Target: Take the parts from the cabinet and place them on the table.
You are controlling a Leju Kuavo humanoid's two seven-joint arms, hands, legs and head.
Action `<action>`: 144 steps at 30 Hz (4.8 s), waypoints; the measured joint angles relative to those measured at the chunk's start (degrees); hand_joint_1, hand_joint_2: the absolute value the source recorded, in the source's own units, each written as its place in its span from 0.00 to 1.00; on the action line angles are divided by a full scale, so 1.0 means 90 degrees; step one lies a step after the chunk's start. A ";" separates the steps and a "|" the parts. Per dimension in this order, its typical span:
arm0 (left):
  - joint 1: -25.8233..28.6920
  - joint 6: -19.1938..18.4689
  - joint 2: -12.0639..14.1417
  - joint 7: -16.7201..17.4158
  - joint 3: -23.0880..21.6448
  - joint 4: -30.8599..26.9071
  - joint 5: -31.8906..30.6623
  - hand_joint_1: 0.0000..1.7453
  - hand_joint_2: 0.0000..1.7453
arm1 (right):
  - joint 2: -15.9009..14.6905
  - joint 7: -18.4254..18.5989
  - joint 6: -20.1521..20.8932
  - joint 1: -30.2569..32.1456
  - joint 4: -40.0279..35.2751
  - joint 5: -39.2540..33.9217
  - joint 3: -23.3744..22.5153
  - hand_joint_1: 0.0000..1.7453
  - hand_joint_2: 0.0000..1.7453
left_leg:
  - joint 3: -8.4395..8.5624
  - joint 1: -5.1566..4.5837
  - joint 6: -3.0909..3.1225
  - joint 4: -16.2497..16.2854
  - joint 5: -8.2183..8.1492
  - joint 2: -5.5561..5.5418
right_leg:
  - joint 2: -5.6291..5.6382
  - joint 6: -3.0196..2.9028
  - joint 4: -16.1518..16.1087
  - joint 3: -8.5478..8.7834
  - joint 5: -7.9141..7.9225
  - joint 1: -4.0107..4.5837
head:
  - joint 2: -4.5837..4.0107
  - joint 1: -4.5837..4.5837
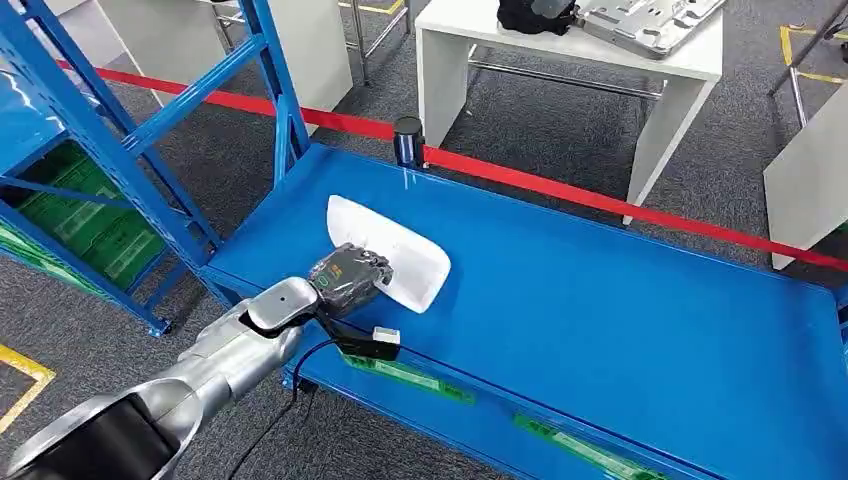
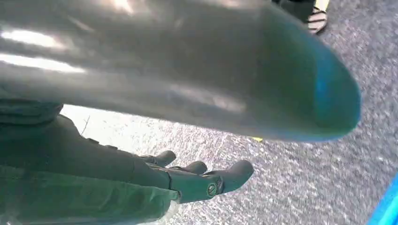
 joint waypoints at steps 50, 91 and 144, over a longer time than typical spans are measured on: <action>0.0299 -0.0333 0.0206 -0.0665 -0.0053 -0.1423 0.0996 1.00 1.00 | -0.0192 0.0024 0.0100 0.0036 -0.0002 0.0112 0.0124 0.00 0.00 | -0.0592 0.0175 -0.0367 0.1071 -0.0519 -0.0024 | -0.0016 -0.0055 0.0076 0.0001 -0.0091 -0.0090 | 0.0000 0.0000; 0.3238 -0.3187 0.0542 -0.1622 0.1331 -0.7318 0.8673 1.00 1.00 | -0.0034 -0.0160 -0.0039 0.0300 -0.0012 -0.0435 -0.0066 0.00 0.00 | 0.0030 0.0109 -0.0197 -0.0042 -0.0071 -0.0040 | 0.0010 0.0064 -0.0029 0.0036 -0.0051 -0.0063 | 0.0000 0.0002; 0.3483 -0.4733 0.0862 -0.1756 0.1073 -0.7264 0.9770 1.00 1.00 | 0.0036 -0.0175 -0.0012 0.0231 -0.0029 -0.0454 -0.0070 0.00 0.00 | -0.0849 0.0211 -0.0426 0.1875 -0.0880 -0.0039 | -0.0035 -0.0177 -0.0047 0.0194 -0.0159 0.0004 | 0.0000 -0.0022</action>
